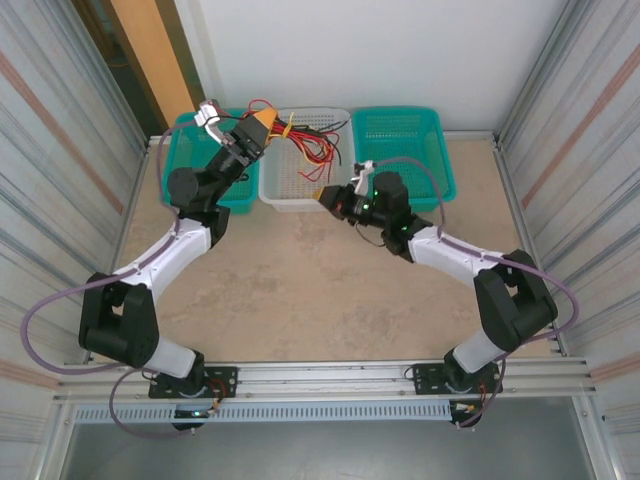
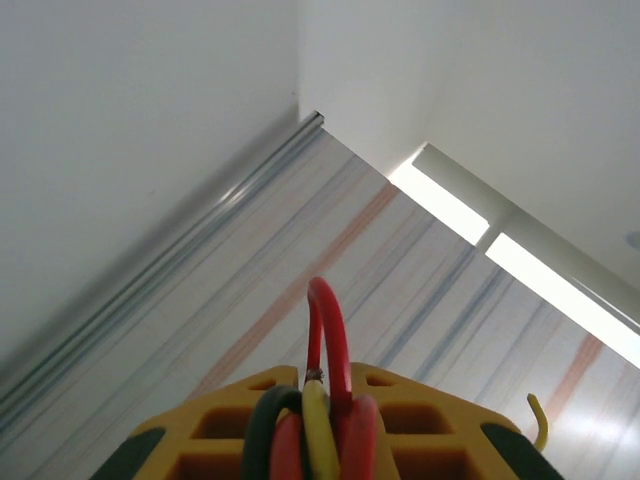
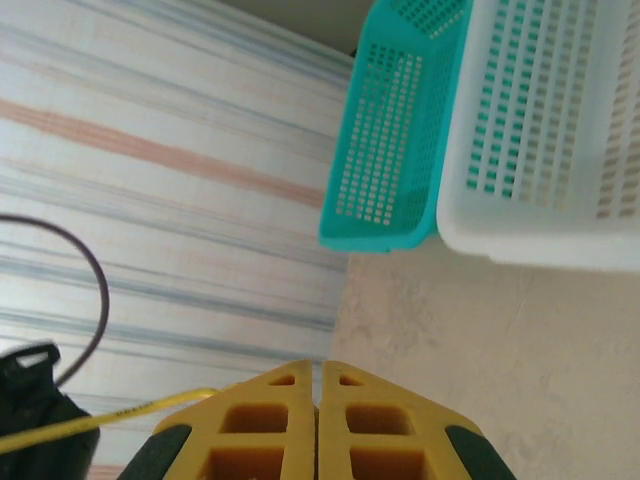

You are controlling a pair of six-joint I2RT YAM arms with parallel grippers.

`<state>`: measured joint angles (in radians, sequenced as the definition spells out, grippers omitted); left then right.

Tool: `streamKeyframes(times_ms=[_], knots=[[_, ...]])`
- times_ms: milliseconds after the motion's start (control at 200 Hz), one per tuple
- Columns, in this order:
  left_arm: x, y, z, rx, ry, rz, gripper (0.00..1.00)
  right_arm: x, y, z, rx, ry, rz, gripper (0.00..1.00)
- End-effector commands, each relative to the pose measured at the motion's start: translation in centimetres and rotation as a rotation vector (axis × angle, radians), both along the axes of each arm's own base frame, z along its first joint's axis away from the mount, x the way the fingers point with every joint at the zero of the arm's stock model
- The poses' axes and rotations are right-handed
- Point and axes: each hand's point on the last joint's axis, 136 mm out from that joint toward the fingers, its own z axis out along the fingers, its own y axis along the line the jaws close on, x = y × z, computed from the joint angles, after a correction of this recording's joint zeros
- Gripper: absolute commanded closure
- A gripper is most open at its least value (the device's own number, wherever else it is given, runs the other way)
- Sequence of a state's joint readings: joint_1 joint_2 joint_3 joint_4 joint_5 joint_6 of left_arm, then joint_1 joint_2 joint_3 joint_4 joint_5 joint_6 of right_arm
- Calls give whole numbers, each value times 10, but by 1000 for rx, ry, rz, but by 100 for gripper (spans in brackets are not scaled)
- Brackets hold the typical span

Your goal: Untangle the cables

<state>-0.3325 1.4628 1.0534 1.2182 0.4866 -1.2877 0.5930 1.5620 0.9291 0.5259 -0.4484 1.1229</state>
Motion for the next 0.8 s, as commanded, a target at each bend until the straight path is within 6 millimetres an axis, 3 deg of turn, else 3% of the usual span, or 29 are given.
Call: streamKeyframes(times_ms=[0, 135, 241, 376, 536, 666, 797], knots=[[-11, 32, 39, -60, -152, 203, 100, -21, 8, -25, -16, 45, -33, 100], [9, 38, 16, 35, -131, 324, 100, -60, 26, -24, -7, 52, 7, 100], [22, 42, 0, 118, -107, 401, 100, -92, 37, -23, -103, -2, 47, 100], [36, 45, -26, 214, -54, 473, 100, -126, 36, -12, -203, -67, 66, 100], [45, 46, -62, 281, 3, 471, 100, -141, 9, 47, -226, -211, 20, 100], [45, 41, -90, 329, 44, 436, 100, -139, -27, 109, -262, -352, -55, 100], [39, 41, -107, 334, 80, 420, 100, -131, -66, 157, -267, -433, -123, 100]])
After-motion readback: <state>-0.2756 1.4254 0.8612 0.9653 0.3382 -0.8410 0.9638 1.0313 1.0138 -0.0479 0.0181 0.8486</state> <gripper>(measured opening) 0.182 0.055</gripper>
